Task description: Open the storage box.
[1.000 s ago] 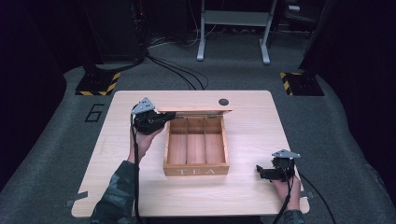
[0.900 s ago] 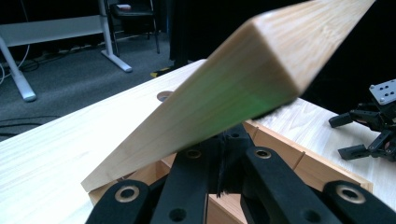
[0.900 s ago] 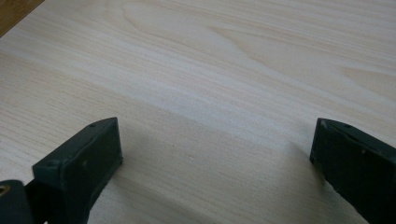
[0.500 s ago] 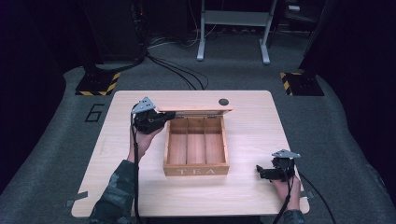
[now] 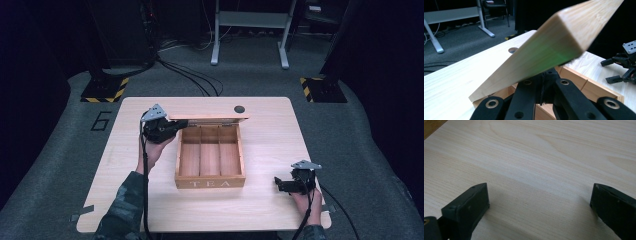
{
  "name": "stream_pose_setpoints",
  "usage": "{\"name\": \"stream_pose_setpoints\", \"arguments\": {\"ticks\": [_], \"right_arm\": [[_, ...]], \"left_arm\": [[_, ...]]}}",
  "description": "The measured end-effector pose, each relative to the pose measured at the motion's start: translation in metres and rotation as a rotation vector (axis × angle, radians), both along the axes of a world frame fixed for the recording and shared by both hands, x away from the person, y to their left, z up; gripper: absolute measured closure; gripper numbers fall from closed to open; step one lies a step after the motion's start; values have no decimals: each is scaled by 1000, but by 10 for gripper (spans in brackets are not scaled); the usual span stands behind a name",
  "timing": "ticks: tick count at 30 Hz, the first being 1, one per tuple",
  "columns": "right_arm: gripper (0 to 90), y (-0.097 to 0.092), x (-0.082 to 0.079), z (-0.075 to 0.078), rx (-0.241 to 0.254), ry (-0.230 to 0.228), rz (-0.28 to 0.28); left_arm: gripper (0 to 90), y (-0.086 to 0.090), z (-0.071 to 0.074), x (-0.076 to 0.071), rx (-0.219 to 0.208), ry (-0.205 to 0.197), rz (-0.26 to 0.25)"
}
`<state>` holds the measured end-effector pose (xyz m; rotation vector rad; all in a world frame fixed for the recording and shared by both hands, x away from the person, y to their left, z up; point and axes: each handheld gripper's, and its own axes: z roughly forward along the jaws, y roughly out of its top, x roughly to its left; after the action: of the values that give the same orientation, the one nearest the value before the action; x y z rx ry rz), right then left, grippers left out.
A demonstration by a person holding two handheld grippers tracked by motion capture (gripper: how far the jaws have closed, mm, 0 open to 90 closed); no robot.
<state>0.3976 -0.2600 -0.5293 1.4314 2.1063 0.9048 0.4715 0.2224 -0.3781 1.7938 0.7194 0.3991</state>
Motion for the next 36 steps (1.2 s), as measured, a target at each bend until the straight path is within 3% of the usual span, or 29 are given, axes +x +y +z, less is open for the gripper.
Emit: {"name": "stream_pose_setpoints", "arguments": {"ticks": [15,27,36], "right_arm": [[16,0,0,0,-1,-1,1],[17,0,0,0,-4,-1,4],[16,0,0,0,-4,0,4]], "left_arm": [[896,1,-11,-15,-17,3,-1],[896,0,-24,-32,-2,-15,2],[895,4,-37,-45,7,-6,3]]}}
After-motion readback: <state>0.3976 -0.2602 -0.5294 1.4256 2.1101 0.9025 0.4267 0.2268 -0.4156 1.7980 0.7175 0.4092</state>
